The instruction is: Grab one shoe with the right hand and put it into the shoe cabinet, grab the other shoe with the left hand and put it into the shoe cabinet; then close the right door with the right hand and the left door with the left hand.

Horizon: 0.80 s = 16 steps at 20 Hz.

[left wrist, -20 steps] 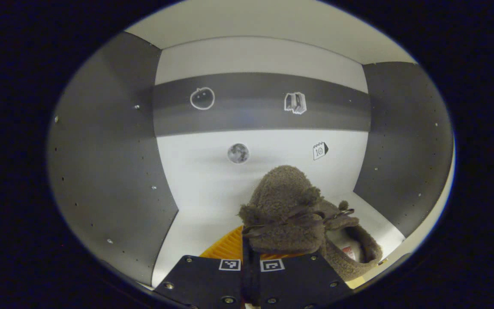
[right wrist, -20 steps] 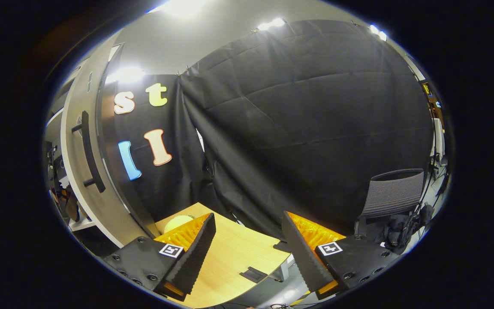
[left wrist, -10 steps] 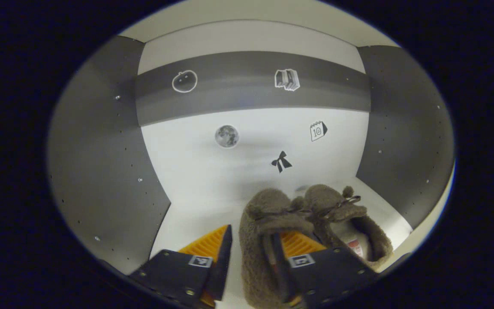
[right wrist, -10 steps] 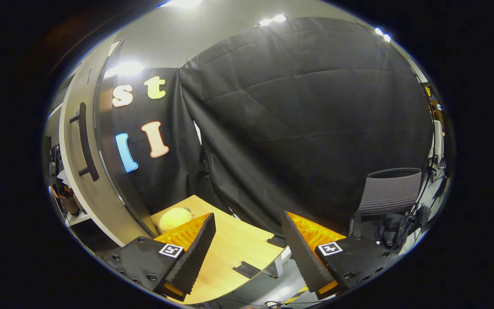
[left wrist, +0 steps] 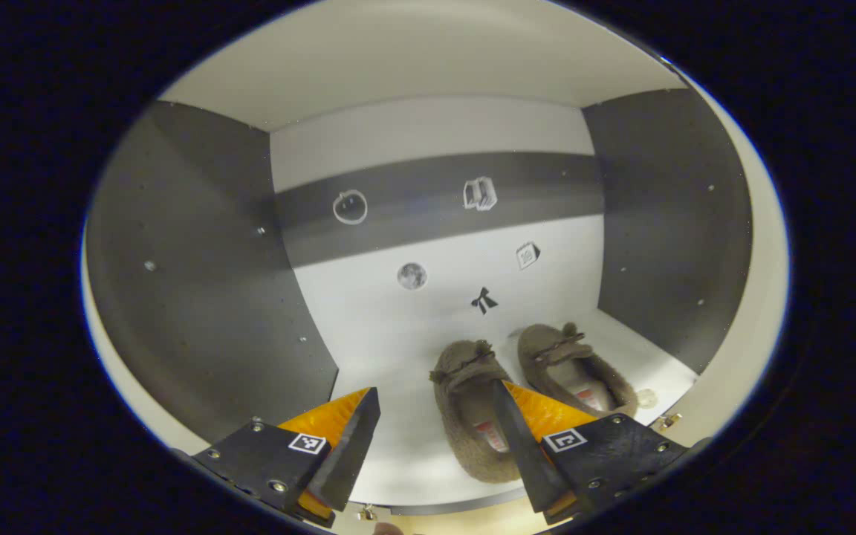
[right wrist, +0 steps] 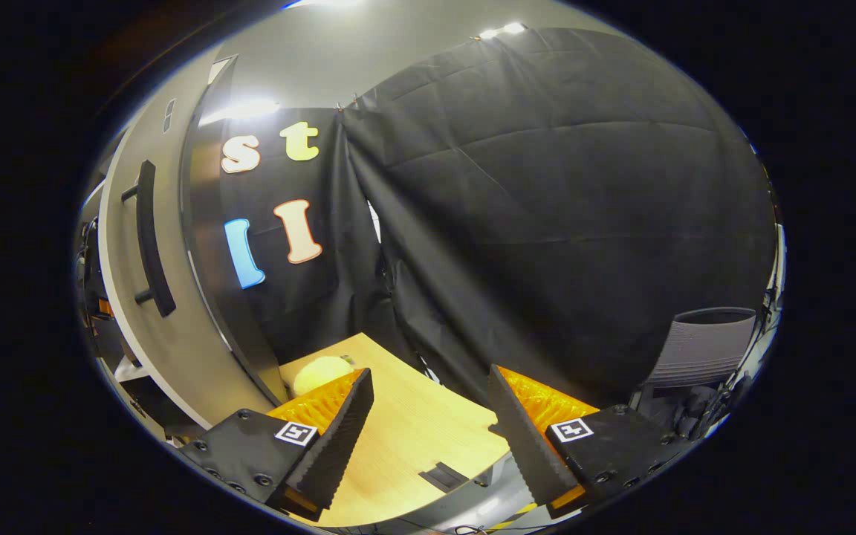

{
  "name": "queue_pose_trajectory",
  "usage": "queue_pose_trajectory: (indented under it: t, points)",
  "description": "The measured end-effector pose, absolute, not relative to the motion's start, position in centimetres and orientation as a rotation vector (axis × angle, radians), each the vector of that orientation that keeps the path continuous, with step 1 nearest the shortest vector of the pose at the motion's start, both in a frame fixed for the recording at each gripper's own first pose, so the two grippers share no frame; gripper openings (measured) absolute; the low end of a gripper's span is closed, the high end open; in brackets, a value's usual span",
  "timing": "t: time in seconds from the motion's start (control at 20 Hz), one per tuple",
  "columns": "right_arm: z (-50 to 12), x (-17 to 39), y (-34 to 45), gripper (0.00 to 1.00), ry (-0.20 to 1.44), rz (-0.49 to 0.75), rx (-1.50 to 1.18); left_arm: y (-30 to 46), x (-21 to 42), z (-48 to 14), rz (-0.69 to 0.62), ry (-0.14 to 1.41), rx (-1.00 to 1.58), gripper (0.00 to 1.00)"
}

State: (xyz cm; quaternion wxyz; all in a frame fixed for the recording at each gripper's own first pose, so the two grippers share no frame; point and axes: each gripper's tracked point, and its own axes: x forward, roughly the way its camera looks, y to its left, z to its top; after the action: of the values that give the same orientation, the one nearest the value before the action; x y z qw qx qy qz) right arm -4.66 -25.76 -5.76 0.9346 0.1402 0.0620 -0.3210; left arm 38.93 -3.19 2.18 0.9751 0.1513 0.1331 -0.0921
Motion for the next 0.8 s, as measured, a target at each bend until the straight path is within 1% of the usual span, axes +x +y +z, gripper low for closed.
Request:
queue_pose_trajectory:
  t: [0.15,0.45,0.6,0.8]
  points:
    - [-3.5,-2.5,-25.4,0.98,0.102,-0.570,0.275,-4.0,34.4,5.5,-0.208,0.180,0.285,0.89]
    - [1.1,1.0,-24.6,0.98,0.051,-0.429,0.219,-4.6,25.6,8.9,-0.228,0.029,0.196,0.95]
    - [3.4,2.2,-24.4,0.98,0.012,-0.369,0.185,-4.2,22.2,9.1,-0.205,-0.027,0.211,0.96]
    - [5.5,4.3,-23.1,0.98,-0.009,-0.257,0.132,-4.3,18.0,6.5,-0.193,-0.018,0.047,0.96]
